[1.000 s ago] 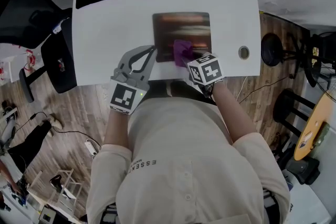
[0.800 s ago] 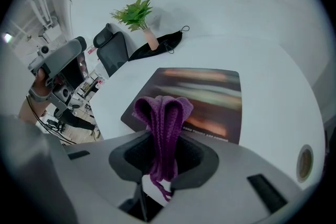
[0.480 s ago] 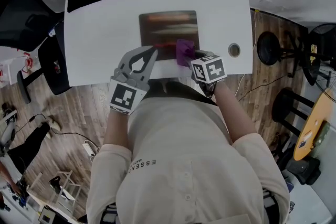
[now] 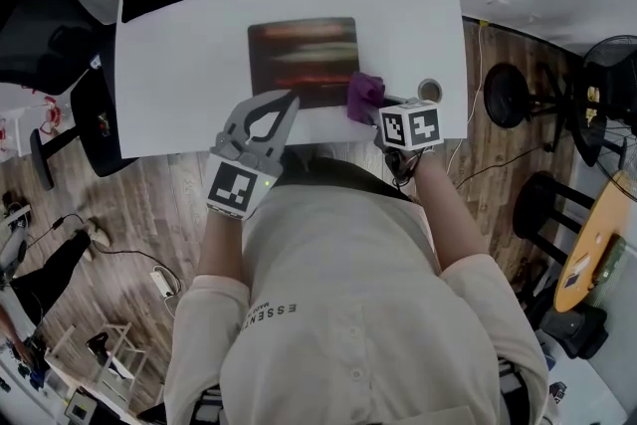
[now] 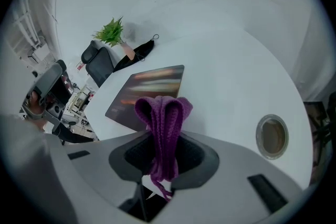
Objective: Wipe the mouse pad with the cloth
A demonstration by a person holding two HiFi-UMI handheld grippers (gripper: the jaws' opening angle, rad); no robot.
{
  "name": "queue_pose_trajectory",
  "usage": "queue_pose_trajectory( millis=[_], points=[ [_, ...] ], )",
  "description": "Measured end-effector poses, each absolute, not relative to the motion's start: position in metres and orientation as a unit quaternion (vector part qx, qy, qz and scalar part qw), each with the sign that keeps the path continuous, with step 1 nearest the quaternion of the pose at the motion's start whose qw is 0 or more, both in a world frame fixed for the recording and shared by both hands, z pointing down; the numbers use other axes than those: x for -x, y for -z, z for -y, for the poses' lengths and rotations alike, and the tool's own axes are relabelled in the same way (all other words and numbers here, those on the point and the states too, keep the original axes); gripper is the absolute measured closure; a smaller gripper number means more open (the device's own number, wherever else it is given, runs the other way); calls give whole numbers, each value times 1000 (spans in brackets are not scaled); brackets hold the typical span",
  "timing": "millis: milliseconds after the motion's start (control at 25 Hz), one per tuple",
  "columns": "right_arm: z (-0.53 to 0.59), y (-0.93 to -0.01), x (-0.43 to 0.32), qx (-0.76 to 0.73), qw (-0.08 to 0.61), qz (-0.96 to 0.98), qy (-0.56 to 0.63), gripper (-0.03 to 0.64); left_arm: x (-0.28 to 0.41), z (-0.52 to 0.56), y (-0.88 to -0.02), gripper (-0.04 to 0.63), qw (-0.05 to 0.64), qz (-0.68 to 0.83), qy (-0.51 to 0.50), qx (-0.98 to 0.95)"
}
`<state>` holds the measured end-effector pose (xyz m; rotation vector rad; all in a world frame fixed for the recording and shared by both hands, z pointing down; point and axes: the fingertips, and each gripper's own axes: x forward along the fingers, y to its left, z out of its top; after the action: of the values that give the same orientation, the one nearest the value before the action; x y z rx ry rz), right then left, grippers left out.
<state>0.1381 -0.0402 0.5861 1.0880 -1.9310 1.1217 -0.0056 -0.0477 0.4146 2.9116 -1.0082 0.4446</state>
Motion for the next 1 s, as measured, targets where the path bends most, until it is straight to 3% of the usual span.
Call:
queue_pose_trajectory(
  millis=[480, 720, 1000],
  points=[
    [33, -574, -173, -423, 328, 746, -397, 517, -16, 26, -412, 594, 6, 339, -145, -930],
    [50, -520, -154, -426, 274, 801, -318, 517, -7, 36, -390, 594, 17, 359, -132, -924],
    [78, -445, -120, -444, 197, 842, -235, 517, 30, 62, -353, 594, -18, 378, -127, -917]
  ],
)
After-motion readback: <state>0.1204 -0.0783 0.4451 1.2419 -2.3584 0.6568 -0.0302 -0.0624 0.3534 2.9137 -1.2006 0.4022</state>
